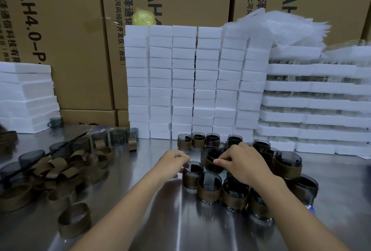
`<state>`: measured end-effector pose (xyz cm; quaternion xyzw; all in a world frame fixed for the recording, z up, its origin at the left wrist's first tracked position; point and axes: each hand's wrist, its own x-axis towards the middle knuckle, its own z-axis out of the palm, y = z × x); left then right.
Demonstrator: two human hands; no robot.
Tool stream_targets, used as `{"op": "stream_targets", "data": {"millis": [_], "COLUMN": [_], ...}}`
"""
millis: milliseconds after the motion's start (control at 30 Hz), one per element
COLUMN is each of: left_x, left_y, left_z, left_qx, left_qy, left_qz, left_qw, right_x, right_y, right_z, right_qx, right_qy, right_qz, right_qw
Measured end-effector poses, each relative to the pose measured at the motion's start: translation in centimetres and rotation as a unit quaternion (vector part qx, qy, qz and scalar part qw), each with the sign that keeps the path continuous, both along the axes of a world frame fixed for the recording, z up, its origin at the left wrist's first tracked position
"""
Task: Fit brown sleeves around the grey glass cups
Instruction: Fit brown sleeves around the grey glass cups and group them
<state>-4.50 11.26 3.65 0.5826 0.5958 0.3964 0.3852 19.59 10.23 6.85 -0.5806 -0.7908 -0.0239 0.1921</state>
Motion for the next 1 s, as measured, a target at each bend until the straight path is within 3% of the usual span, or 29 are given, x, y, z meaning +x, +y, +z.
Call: {"op": "stream_targets", "data": {"millis": [300,433,567,833,1000], "left_x": [-0.5,-0.4,-0.5,-1.2,-1.5], "left_y": [0.2,0.1,0.6,2.3,2.1], "left_z": [-0.6,-1.2,-2.6,-3.4,-2.4], "left_qx": [-0.002,0.012,0.053,0.045,0.067], "left_qy": [0.008,-0.015,-0.023,-0.078,-0.098], "left_qz": [0.003,0.012,0.050,0.091,0.102], "left_qw": [1.000,1.000,0.997,0.992,0.988], "right_x": [-0.1,0.2,-0.7,-5.1,-5.6], "right_y": [0.2,0.6,1.7,6.6,6.5], "right_z": [-0.4,-0.2,1.0,1.4,1.7], "right_qx": [-0.075,-0.086,-0.014,-0.074,-0.049], "right_qy": [-0.074,0.007,0.068,-0.094,-0.104], "right_qz": [-0.011,-0.021,-0.048,-0.058,-0.053], "right_qw": [0.994,0.996,0.996,0.991,0.992]}}
